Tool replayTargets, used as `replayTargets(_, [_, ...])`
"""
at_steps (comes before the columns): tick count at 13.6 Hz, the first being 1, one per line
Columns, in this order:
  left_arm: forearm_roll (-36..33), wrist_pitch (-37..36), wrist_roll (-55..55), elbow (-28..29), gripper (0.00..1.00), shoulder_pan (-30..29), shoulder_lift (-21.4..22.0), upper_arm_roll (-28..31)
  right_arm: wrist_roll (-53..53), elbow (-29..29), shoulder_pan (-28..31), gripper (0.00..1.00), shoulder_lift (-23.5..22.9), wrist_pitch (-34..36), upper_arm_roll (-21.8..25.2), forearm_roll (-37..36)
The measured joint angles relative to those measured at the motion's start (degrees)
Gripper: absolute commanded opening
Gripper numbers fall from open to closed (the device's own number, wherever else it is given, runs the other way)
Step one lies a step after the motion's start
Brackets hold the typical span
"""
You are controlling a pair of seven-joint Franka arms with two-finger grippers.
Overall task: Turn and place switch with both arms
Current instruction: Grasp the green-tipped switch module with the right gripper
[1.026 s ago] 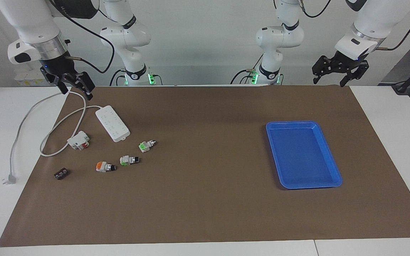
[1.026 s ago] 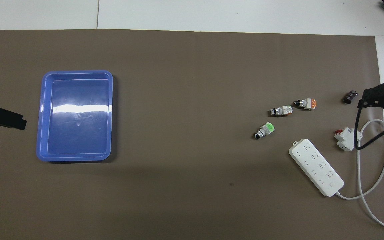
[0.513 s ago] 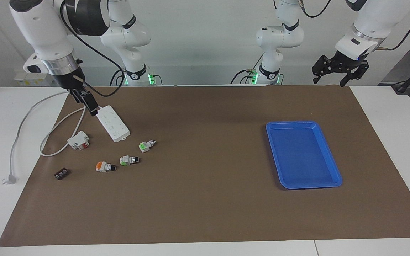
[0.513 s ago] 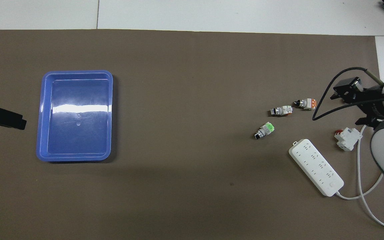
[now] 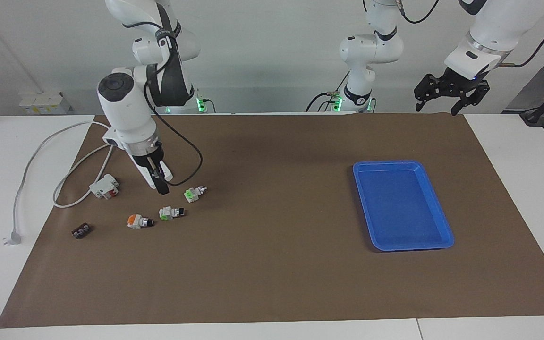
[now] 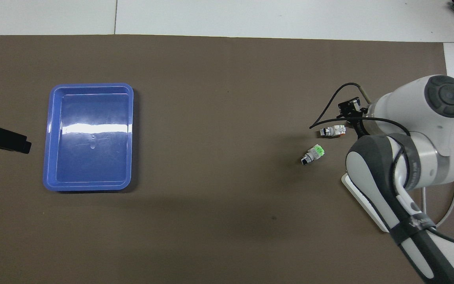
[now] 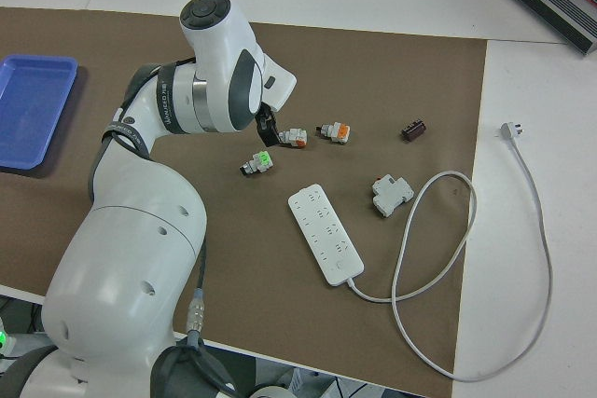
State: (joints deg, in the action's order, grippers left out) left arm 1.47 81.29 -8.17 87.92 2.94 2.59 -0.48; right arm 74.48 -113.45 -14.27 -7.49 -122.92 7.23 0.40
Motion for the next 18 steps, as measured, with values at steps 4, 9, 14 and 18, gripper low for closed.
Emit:
replayTargets(4, [0.0, 0.0, 0.0, 0.0, 1.0, 0.0, 0.0, 0.0, 1.05, -8.12, -2.33, 1.0, -2.78, -11.01, 0.01, 1.56])
replayTargets(9, [0.0, 0.0, 0.0, 0.0, 1.0, 0.0, 0.0, 0.0, 0.55, -13.61, -3.39, 1.0, -1.65, -11.32, 0.01, 2.14])
replayTargets(14, [0.0, 0.0, 0.0, 0.0, 1.0, 0.0, 0.0, 0.0, -0.8, -15.06, -3.4, 1.0, -1.15, -13.63, 0.1, 5.94])
replayTargets(18, [0.0, 0.0, 0.0, 0.0, 1.0, 0.0, 0.0, 0.0, -0.82, -15.73, -3.26, 0.96, -1.69, -16.75, 0.32, 7.21])
